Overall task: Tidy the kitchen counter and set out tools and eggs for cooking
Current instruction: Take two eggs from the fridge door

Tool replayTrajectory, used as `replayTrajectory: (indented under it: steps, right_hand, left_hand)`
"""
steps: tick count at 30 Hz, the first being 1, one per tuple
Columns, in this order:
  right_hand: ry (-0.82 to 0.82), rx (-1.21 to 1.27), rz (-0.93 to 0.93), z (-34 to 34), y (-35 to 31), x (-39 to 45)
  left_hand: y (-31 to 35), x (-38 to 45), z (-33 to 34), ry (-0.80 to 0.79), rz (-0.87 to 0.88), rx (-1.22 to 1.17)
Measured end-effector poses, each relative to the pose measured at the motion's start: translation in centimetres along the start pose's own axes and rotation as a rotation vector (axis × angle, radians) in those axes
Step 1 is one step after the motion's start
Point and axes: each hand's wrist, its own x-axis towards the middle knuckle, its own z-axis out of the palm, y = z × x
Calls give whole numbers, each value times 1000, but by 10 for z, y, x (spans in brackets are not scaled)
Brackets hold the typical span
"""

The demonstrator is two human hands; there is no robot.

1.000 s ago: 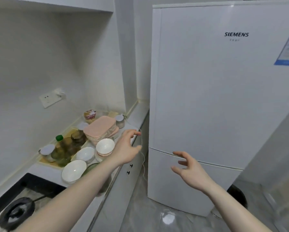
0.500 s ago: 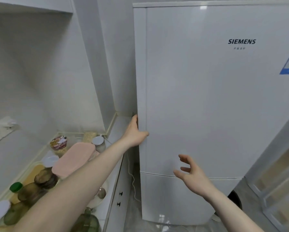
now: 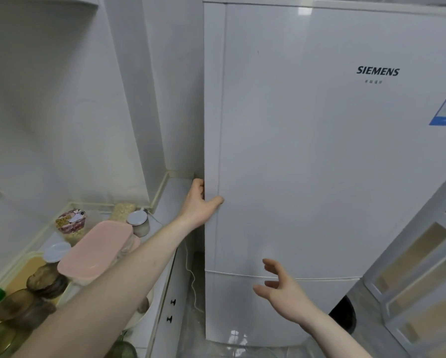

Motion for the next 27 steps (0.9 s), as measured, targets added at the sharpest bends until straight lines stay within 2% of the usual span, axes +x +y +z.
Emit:
replayTrajectory:
  steps: [8,14,19,24,27]
  right_hand:
    - [-198,-232,-93,30,-17,-18]
    - [-323,-370,-190,75,-36,-38]
    - [-335,-481,-308,114,-54,-46]
    - [-370,-563,-343,146,-60,-51]
    - [-319,-592,-327,153,-60,-51]
  left_hand:
    - [-15,-36,-18,-96,108,-16]
    - [-6,-58,-50,-261,246,138]
    - [6,-83,-54,-390,370,258]
    - [31,-97,-53,-618,391,276]
    - [35,-87,-56,-566,353,308]
